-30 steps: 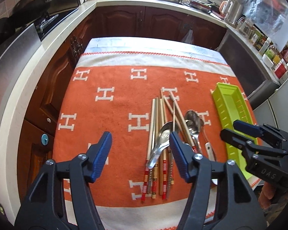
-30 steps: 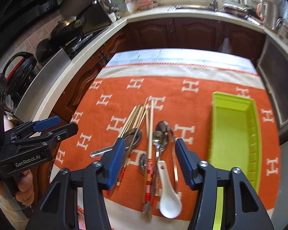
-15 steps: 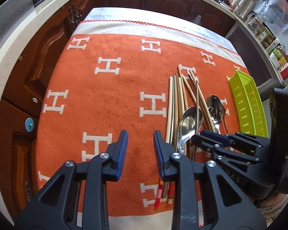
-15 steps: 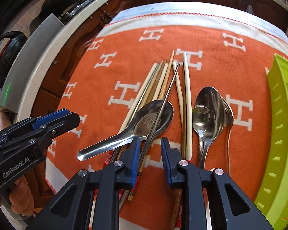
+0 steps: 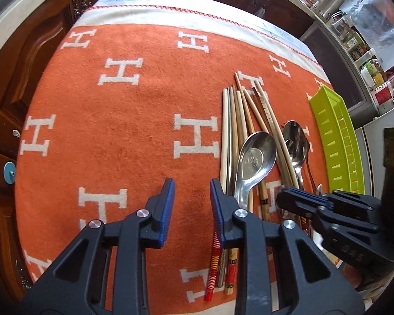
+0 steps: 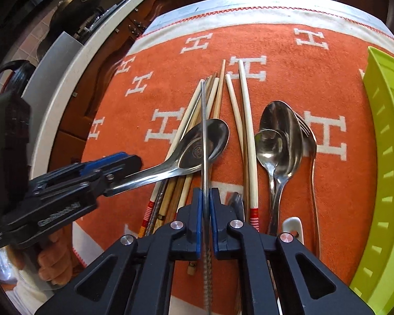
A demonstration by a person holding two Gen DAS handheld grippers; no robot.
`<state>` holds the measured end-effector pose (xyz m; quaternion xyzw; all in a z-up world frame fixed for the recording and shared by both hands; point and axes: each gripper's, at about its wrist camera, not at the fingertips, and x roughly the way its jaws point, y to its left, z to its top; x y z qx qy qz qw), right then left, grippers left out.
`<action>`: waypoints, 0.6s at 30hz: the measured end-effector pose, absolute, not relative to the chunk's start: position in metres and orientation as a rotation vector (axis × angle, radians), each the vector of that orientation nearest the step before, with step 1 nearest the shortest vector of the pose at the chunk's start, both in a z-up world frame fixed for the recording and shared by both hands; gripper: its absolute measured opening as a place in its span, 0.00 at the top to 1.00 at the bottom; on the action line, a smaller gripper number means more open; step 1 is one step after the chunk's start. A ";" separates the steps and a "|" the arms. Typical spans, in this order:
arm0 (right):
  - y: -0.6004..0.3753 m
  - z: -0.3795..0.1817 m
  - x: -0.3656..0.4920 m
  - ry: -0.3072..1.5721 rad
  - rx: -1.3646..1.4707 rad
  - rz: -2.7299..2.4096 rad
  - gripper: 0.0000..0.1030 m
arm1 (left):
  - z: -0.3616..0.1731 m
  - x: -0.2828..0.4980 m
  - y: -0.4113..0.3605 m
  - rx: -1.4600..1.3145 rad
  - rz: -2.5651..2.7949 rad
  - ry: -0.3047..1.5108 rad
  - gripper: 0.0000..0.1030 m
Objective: Organize utensils
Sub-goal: 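Move both tools forward over the pile of chopsticks and spoons, then grasp a wooden chopstick with the left tool while the right tool grasps a metal chopstick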
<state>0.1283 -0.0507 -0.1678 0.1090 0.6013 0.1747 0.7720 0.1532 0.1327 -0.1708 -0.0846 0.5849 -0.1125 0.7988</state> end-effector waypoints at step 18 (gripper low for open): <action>-0.070 -0.135 0.102 1.249 0.263 0.428 0.95 | -0.177 0.160 0.100 -0.070 -0.278 1.270 0.76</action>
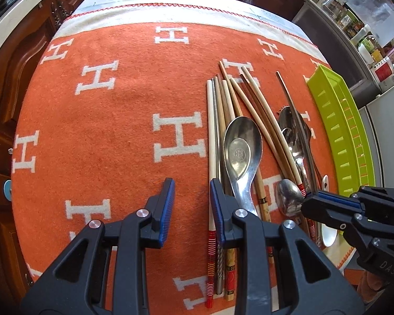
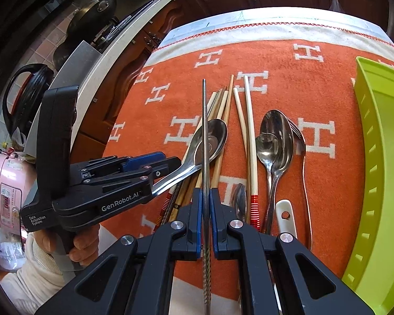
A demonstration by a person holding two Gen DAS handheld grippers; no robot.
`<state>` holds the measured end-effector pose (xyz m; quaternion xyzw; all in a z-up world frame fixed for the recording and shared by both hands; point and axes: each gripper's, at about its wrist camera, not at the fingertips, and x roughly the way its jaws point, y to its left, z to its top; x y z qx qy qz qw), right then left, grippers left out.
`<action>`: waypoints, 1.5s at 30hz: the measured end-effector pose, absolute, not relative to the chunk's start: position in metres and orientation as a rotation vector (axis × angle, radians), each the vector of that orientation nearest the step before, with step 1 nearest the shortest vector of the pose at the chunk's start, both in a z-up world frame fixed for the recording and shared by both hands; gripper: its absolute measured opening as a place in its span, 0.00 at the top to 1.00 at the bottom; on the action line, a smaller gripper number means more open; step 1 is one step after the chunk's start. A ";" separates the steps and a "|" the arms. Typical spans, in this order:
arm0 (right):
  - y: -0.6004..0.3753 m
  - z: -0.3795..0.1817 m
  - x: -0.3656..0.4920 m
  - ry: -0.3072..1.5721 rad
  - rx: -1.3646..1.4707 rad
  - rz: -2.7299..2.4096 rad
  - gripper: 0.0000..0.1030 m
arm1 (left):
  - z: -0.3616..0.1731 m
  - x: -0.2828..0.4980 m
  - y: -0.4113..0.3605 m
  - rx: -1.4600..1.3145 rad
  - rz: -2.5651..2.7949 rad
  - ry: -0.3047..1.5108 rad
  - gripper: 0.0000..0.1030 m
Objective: Organize utensils
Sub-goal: 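Grasp a wooden chopstick with the left tool while the right tool grasps a metal chopstick, then carry both chopsticks into the green tray and open both tools to release them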
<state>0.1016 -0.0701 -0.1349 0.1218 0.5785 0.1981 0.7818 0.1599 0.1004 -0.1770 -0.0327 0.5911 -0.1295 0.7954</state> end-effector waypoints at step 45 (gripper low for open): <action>-0.151 -0.105 0.069 1.175 0.415 0.361 0.95 | -0.083 0.110 0.102 -0.143 -0.106 1.113 0.97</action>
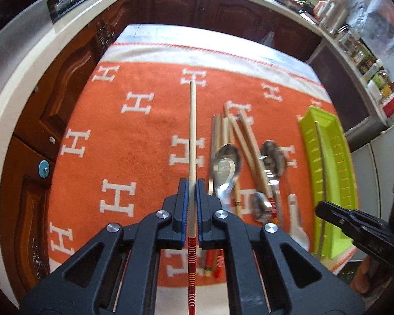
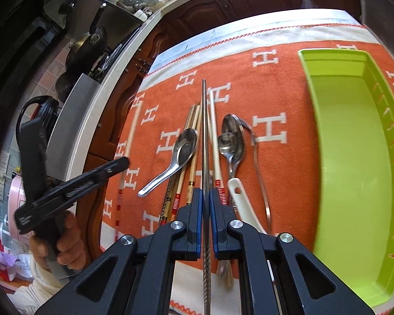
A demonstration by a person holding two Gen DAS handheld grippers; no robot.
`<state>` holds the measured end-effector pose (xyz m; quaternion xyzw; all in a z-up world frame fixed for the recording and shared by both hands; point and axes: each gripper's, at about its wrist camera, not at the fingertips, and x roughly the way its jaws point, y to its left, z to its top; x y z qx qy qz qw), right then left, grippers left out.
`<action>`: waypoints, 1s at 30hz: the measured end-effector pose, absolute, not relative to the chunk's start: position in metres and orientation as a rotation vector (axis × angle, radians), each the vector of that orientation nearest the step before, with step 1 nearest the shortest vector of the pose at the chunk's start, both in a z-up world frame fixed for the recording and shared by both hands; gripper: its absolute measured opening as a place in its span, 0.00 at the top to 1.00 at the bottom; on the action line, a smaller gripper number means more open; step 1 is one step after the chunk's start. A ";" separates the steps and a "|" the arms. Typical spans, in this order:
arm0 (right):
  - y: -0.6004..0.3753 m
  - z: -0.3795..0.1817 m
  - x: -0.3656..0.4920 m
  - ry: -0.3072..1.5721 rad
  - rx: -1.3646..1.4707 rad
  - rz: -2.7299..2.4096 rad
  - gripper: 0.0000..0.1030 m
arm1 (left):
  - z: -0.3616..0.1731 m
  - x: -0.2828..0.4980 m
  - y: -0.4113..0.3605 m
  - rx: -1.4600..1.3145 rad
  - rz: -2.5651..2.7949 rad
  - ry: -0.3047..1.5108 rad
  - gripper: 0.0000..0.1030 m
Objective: Organize utensils
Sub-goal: 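Carry both chopsticks into the green tray and open both tools to release them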
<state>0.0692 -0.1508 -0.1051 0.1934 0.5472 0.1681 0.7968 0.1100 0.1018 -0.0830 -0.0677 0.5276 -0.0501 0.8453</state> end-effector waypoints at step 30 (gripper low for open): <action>-0.325 -0.130 0.058 1.212 0.345 0.054 0.84 | -0.113 0.117 -0.154 -0.036 -0.339 1.250 0.93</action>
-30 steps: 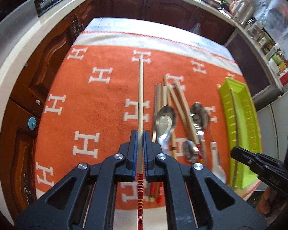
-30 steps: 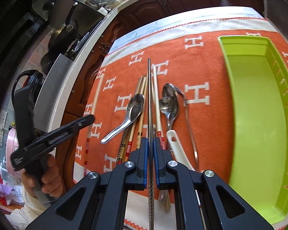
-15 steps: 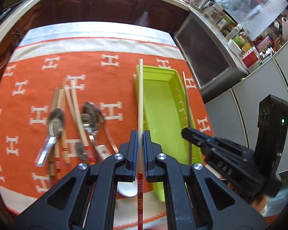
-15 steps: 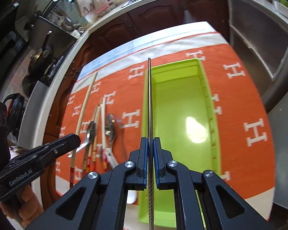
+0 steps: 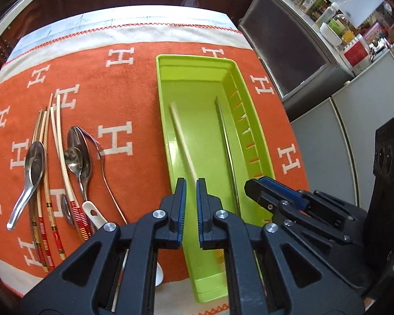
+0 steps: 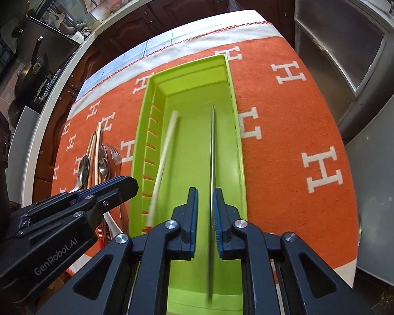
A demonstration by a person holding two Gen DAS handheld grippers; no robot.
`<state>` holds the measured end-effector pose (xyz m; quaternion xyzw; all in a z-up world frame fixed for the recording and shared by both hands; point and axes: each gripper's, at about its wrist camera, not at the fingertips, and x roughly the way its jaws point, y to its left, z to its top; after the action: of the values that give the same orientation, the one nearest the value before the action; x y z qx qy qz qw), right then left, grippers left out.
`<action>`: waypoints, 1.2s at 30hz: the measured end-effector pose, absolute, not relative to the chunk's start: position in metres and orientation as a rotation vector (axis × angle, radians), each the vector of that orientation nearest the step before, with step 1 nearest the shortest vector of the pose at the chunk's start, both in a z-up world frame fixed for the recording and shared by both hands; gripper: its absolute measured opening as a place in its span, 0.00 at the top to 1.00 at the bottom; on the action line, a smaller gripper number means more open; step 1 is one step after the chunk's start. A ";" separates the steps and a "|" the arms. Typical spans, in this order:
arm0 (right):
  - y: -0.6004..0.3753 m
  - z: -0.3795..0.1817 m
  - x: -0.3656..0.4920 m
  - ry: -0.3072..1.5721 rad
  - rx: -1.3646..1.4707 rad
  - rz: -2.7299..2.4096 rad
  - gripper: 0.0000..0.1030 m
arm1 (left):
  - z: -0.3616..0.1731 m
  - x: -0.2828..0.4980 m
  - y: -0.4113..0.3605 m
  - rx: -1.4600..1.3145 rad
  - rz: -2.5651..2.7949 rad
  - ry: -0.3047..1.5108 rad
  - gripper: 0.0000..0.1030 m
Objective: Organize utensils
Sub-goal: 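Carry both chopsticks into the green tray and open both tools to release them, then move both open tools back over the utensil pile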
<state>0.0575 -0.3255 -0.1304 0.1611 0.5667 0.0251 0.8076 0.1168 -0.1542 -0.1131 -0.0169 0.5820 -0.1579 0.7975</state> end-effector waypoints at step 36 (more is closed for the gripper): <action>-0.242 -0.082 0.001 1.145 0.314 0.104 0.66 | -0.041 0.040 -0.041 0.046 -0.152 0.982 0.64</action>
<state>0.0009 -0.2422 -0.0816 0.1479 0.5392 0.0490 0.8276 0.0404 -0.0407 -0.0411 0.0219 0.4712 -0.0728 0.8787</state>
